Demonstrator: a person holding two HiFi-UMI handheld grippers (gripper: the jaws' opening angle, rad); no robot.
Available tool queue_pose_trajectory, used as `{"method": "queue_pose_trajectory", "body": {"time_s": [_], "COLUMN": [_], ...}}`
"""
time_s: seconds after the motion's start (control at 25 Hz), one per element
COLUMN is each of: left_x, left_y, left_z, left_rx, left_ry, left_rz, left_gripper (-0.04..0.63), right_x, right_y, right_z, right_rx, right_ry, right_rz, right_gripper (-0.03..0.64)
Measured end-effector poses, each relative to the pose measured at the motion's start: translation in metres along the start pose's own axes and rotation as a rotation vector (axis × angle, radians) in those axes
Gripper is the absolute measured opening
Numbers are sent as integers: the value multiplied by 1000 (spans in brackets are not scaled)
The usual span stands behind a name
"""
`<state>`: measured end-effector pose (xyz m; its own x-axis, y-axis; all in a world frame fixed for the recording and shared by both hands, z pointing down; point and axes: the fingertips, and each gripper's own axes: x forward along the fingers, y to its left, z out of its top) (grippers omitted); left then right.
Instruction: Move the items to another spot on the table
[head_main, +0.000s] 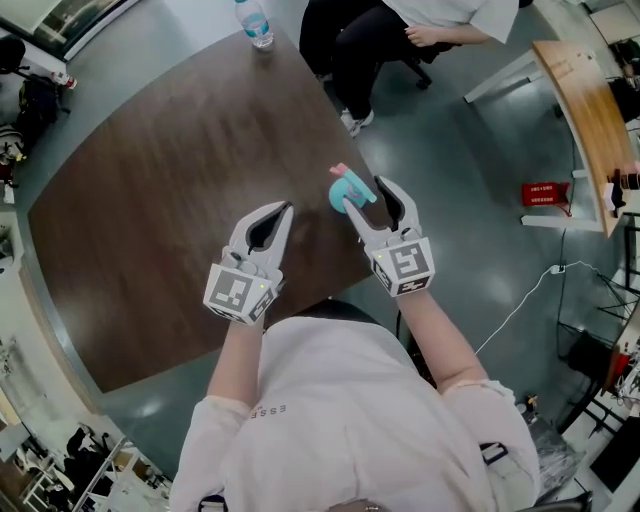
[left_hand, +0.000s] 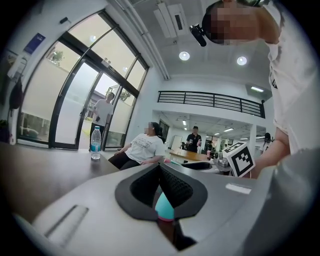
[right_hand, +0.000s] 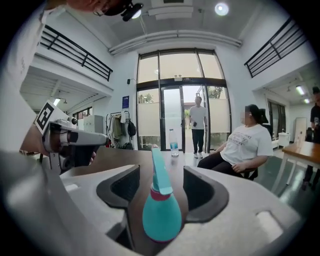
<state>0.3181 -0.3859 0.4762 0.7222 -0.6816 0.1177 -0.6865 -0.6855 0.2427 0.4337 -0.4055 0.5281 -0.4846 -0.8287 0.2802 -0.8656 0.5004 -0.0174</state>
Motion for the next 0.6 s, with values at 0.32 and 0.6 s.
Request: {"method": "queue_pose_trajectory", "body": {"time_s": [0.32, 0.6], "left_x": [-1, -4], "left_y": [28, 39], "left_z": [-14, -15], "left_rx": [-62, -93], "left_ry": [19, -5], "left_rz": [39, 61], "left_gripper": [8, 8], "right_x": [39, 39], "right_y": [3, 4], "right_z": [-15, -16], "right_rx": [55, 5], "right_ry": [24, 33], "right_rz": [54, 62], "right_gripper": [250, 110]}}
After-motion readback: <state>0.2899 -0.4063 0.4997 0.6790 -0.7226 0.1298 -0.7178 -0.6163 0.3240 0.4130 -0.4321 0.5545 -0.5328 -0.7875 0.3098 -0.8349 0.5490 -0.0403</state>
